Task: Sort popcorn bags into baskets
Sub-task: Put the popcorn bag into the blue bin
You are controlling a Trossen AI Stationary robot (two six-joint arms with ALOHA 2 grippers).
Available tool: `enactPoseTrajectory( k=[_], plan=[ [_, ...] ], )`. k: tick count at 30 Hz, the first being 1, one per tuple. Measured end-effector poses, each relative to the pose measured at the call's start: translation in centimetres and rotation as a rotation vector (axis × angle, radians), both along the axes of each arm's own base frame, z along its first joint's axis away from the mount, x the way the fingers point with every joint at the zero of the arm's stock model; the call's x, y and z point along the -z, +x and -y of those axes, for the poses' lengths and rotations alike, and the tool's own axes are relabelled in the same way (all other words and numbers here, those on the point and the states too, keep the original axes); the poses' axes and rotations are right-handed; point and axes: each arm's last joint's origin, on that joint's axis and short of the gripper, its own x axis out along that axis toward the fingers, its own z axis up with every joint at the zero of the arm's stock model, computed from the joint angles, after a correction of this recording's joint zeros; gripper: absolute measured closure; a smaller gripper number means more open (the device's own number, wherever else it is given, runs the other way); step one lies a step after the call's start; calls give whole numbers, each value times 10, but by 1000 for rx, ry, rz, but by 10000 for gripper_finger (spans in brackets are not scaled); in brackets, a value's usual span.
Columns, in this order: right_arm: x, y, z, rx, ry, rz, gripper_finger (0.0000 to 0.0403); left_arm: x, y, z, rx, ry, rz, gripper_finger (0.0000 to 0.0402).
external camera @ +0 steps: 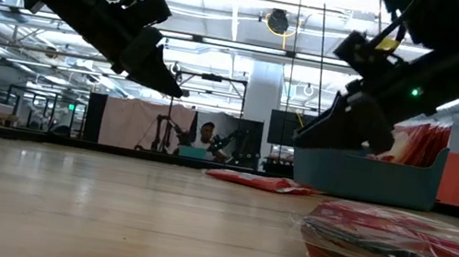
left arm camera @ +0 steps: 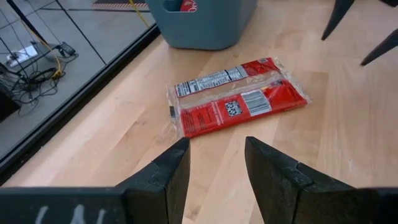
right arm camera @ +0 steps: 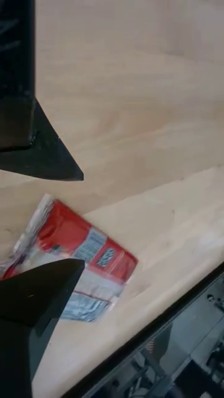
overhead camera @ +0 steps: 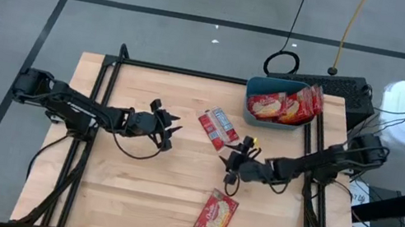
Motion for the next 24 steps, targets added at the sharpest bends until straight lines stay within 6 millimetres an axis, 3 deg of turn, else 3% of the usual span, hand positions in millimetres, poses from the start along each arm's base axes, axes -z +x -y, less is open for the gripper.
enactPoseTrajectory(
  k=[8,24],
  plan=[
    [4,4,21,-71,-70,-243,193,-1,0,0,1,0,8,245],
    [7,7,65,-240,-28,-341,193,-1,0,0,-3,-10,14,245]
  ],
)
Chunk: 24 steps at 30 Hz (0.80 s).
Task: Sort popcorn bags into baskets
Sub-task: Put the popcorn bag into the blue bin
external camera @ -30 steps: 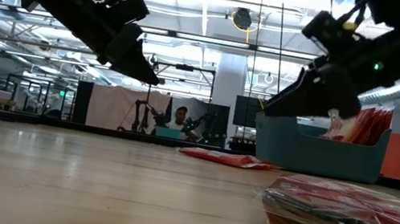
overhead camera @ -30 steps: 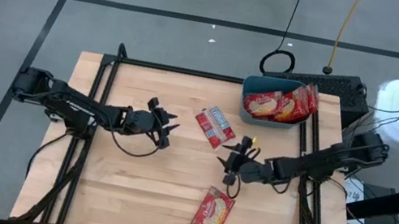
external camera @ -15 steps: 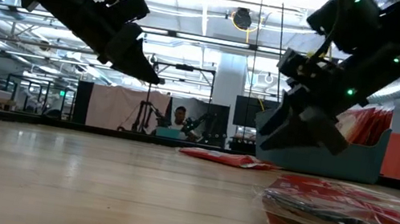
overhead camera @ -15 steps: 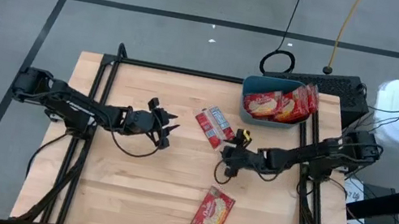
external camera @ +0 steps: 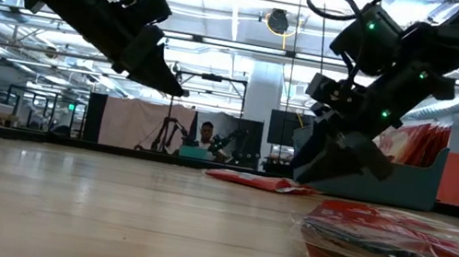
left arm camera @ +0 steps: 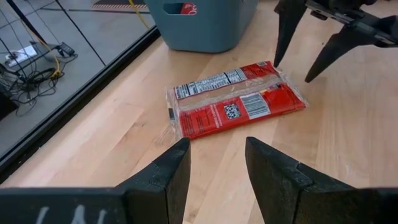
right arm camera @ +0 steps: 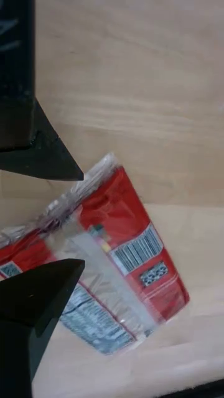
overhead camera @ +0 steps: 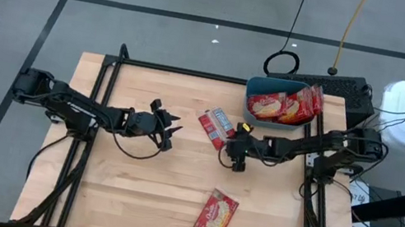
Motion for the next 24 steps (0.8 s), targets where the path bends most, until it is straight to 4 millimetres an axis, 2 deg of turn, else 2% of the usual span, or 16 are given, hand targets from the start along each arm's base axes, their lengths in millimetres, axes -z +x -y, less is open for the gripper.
enactPoseTrajectory(
  k=[5,13,17,24],
  plan=[
    [5,1,4,-34,4,-18,193,0,0,0,-1,-2,1,245],
    [26,13,9,-34,-3,6,205,0,0,0,-2,-4,1,245],
    [28,17,9,-37,-1,40,247,0,0,0,-2,-4,1,245],
    [30,18,9,5,72,67,363,0,0,0,3,6,-5,245]
  ],
)
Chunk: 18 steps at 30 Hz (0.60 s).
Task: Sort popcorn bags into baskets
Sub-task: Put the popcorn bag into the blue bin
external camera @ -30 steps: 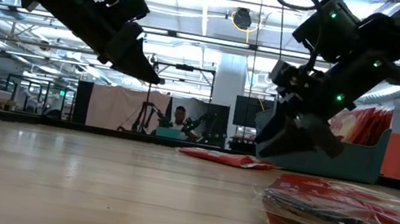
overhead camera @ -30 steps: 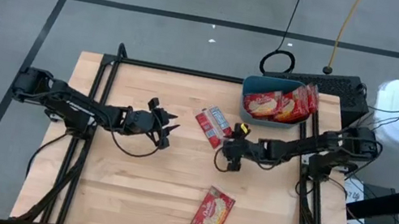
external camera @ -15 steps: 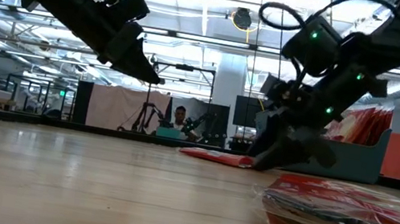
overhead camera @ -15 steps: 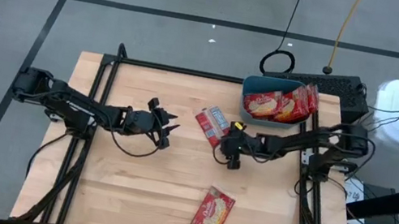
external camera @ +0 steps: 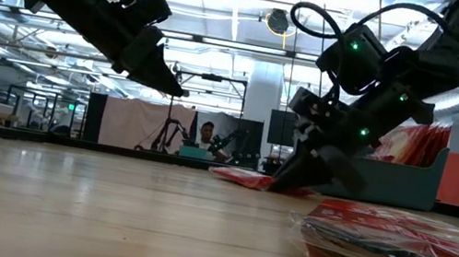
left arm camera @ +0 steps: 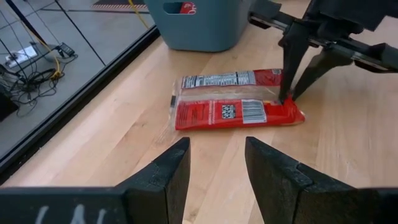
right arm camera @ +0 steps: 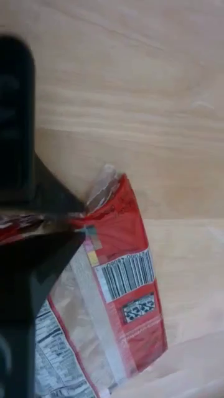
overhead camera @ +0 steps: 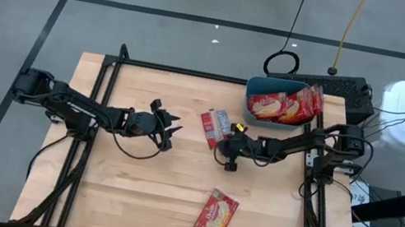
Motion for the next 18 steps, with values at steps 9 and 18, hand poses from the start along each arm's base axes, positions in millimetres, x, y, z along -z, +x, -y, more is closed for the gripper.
enactPoseTrajectory(
  k=[9,18],
  plan=[
    [-11,10,-17,21,96,187,399,0,0,5,28,19,-11,245],
    [-25,18,-31,53,138,366,402,0,0,26,159,113,-53,225]
  ],
)
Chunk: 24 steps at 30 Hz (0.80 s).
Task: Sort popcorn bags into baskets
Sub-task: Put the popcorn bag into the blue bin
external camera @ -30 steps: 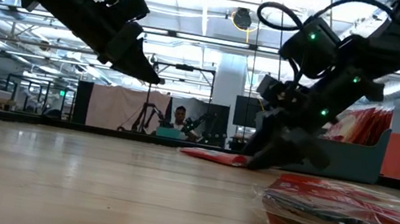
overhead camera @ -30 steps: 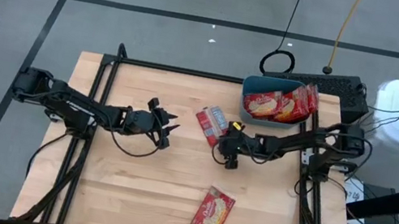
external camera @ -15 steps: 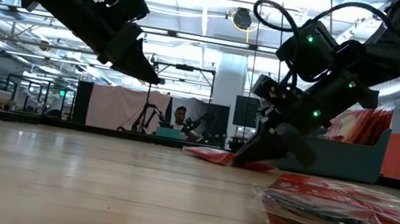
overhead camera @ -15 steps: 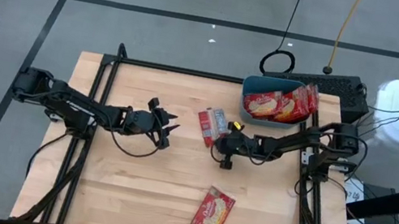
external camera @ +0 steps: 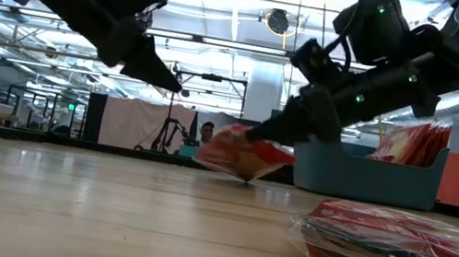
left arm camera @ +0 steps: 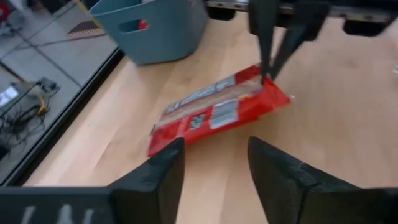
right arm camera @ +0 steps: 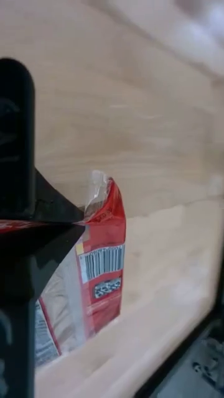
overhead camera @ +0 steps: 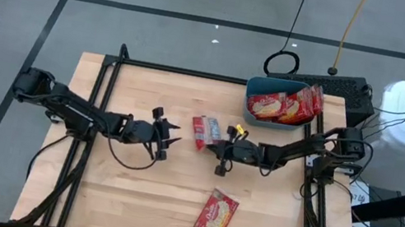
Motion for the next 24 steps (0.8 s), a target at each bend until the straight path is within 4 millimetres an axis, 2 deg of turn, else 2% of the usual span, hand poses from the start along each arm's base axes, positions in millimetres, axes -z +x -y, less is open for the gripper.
enactPoseTrajectory(
  k=[7,11,15,24],
  plan=[
    [-9,3,-8,-8,51,109,402,0,-1,11,53,54,-16,143],
    [-12,4,-9,7,100,146,402,0,-1,12,63,91,-28,115],
    [-13,5,-10,1,141,158,403,0,-1,11,97,140,-48,113],
    [-20,7,-12,-48,282,245,403,3,7,17,285,213,-32,145]
  ],
)
